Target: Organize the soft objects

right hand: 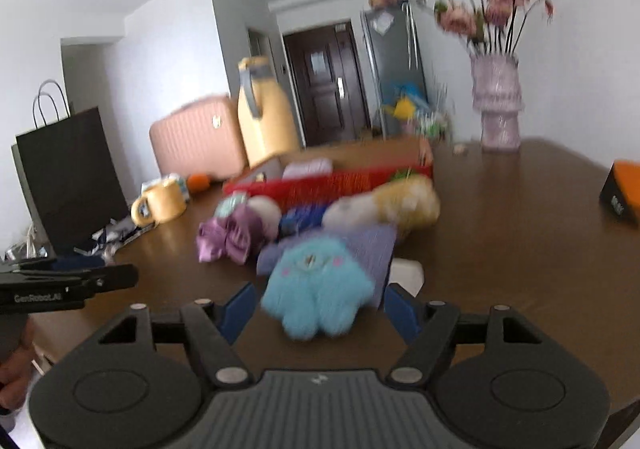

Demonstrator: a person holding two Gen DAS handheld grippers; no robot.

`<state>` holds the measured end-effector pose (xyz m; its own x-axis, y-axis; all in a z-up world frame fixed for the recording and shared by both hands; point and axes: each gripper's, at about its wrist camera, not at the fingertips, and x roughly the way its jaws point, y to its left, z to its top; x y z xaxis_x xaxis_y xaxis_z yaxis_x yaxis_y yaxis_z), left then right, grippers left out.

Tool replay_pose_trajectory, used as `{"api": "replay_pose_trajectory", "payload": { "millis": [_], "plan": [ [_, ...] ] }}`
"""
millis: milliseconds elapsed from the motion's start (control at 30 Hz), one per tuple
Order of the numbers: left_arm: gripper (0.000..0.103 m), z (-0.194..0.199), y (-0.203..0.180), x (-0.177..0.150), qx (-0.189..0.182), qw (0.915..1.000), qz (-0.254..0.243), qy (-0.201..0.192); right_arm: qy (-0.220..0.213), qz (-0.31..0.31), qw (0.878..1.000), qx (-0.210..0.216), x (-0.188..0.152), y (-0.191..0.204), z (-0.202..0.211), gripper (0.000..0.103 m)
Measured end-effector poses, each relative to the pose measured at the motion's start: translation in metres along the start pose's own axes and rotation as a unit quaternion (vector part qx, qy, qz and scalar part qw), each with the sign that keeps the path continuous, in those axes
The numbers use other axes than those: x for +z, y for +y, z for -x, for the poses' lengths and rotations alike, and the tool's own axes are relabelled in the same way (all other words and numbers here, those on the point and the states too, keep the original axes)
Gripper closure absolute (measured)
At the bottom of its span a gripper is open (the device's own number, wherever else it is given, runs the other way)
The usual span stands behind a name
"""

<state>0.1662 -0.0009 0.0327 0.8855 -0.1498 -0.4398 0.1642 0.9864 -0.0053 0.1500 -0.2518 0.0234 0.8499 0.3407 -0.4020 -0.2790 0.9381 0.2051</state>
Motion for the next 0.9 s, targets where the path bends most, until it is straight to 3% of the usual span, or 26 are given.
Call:
{"api": "replay_pose_trajectory", "payload": {
  "millis": [67, 267, 433, 600, 733, 833, 867, 900],
  "plan": [
    [0.026, -0.005, -0.002, 0.000, 0.009, 1.0000, -0.003, -0.003, -0.003, 0.009, 1.000, -0.012, 0.000, 0.003, -0.005, 0.033],
    [0.027, -0.033, -0.004, 0.011, -0.010, 0.9999, 0.005, 0.008, -0.013, 0.008, 1.000, -0.027, 0.014, -0.009, -0.021, 0.033],
    [0.032, -0.083, -0.022, 0.046, -0.064, 0.9979, -0.003, 0.010, -0.014, 0.021, 0.998, -0.061, 0.040, -0.032, -0.051, 0.033],
    [0.040, -0.156, -0.056, 0.073, -0.141, 0.9887, 0.001, 0.052, -0.005, 0.030, 0.997, -0.073, 0.062, -0.058, -0.091, 0.033],
    [0.052, -0.206, -0.069, 0.072, -0.146, 0.9829, 0.024, 0.109, 0.002, 0.033, 0.997, -0.065, 0.076, -0.074, -0.124, 0.033],
    [0.055, -0.225, -0.064, 0.070, -0.178, 0.9740, 0.066, 0.124, 0.009, 0.028, 0.998, -0.049, 0.080, -0.083, -0.142, 0.033],
    [0.057, -0.228, -0.062, 0.069, -0.186, 0.9714, 0.077, 0.127, 0.013, 0.023, 0.999, -0.043, 0.081, -0.086, -0.146, 0.038],
    [0.060, -0.231, -0.060, 0.070, -0.191, 0.9694, 0.084, 0.129, 0.017, 0.016, 0.999, -0.035, 0.081, -0.089, -0.151, 0.051]
  ]
}}
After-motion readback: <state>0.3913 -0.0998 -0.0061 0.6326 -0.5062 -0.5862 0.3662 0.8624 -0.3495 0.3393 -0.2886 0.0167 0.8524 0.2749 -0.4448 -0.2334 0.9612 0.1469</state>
